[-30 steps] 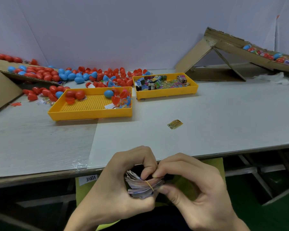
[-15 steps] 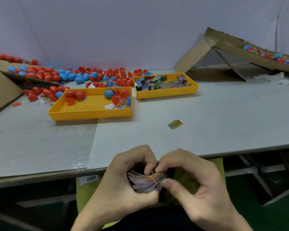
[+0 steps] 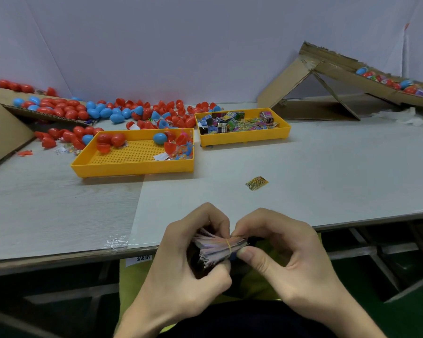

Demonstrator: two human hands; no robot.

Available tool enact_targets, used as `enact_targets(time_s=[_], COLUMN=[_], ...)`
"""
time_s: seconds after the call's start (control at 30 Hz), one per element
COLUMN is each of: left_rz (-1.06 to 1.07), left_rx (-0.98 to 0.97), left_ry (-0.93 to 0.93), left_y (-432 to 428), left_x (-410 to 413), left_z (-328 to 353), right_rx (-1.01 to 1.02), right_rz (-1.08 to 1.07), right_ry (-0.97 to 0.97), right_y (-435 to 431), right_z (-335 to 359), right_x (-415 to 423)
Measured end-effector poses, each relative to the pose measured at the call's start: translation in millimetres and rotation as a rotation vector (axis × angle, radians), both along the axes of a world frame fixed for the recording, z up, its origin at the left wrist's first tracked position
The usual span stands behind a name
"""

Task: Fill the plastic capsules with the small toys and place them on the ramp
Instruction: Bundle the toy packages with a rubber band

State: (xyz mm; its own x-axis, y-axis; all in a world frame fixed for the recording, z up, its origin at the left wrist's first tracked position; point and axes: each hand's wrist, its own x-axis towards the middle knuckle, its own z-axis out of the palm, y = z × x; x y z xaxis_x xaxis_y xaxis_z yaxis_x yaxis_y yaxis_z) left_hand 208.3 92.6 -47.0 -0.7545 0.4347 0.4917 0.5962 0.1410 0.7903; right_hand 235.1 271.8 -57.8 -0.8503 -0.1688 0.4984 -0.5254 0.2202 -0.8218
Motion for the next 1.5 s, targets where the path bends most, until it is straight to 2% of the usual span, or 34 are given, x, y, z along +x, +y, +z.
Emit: enact_targets(time_s=[0.17,0.37,0.6,0.83,1.0,1.2,1.33,1.5], left_rz=[0.065,0.064,0.031,-0.005,-0.08,-0.105,-0.126,-0.08], left_rx=[-0.041,0.048,0.21,0.224,0.229,0.238,0.144,-0.128], left_ry=[0.017,-0.129,-0.314,-0.296,-0.356,-0.391,-0.399,-0.197], left_y=[5.7,12.3,17.0,17.8,14.3,11.1,8.9,5.2], left_x=[-0.2,-7.2,-11.1,-8.2,-6.8,-7.3,-6.5,-7.1], left_z=[-2.2,-3.1,-1.3,3.1,5.2,7.3,6.0,8.1], right_rx=[0.047,0.085,0.015,0.03,0.071,0.112,0.162,0.258], right_rz=[-0.055,-0.062,-0.05,-0.008,-0.027,-0.041,-0.048,-0.022], right_ry=[-0.028,-0.088,-0.13,-0.104,-0.06,-0.108,-0.14,-0.156], right_y=[7.9,15.1,15.2,16.8,21.6,25.0,26.2,25.2], right_z=[0.9,12.5,19.7,23.1,27.9,31.1,34.6,42.1], right_x=[0.4,-6.3,-11.8,-6.1,-4.3,-2.7,-2.3,2.6])
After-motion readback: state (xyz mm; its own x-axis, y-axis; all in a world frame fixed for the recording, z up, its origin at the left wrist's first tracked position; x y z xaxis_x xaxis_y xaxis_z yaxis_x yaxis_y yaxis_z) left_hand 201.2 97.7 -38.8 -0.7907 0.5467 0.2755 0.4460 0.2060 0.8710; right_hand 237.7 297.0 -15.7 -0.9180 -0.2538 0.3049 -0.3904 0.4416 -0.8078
